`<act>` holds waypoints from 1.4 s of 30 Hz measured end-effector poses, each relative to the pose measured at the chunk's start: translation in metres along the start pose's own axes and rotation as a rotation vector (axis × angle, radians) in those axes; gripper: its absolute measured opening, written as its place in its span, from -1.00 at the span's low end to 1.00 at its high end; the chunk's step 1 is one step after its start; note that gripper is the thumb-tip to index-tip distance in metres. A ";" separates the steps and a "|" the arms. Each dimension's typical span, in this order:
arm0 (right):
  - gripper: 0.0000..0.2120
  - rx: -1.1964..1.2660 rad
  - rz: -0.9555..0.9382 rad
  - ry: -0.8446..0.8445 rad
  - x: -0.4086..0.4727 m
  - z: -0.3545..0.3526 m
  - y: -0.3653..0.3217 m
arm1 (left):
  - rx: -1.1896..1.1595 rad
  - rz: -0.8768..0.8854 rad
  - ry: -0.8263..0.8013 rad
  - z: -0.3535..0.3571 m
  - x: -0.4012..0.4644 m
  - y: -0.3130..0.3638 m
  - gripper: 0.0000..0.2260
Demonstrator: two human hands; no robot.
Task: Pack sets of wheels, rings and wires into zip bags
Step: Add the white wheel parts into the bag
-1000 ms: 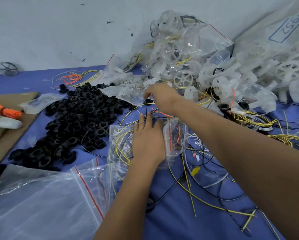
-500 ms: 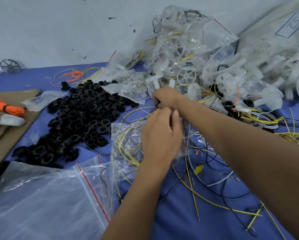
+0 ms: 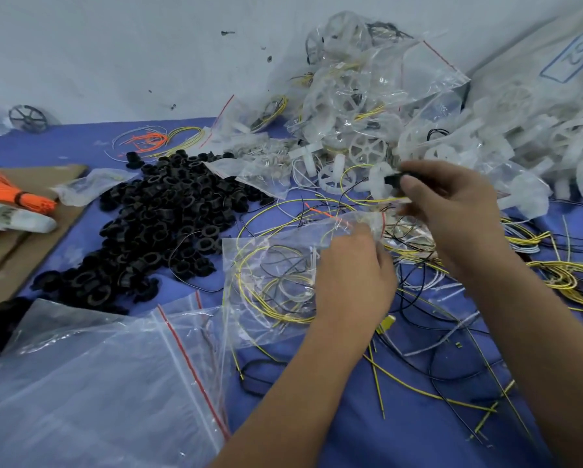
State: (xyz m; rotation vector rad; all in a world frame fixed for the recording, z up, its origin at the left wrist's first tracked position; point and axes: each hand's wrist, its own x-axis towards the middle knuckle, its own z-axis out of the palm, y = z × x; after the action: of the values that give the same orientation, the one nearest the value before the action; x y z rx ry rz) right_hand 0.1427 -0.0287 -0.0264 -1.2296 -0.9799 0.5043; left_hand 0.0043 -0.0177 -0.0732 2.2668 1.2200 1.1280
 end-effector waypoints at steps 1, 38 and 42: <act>-0.86 0.088 0.031 -0.023 -0.012 -0.006 -0.001 | -0.066 -0.021 0.019 0.001 -0.001 0.002 -0.80; -0.74 -0.097 -0.080 -0.202 -0.050 -0.005 0.019 | -0.347 0.153 0.355 0.003 -0.009 0.005 -0.96; -0.89 -0.530 -0.274 0.196 -0.040 -0.023 0.026 | -0.342 0.042 0.147 0.011 -0.008 -0.002 -0.96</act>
State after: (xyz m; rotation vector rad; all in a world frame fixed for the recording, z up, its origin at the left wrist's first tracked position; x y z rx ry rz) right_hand 0.1459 -0.0649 -0.0654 -1.5463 -1.1281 -0.1039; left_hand 0.0093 -0.0220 -0.0850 1.9893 0.9460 1.4194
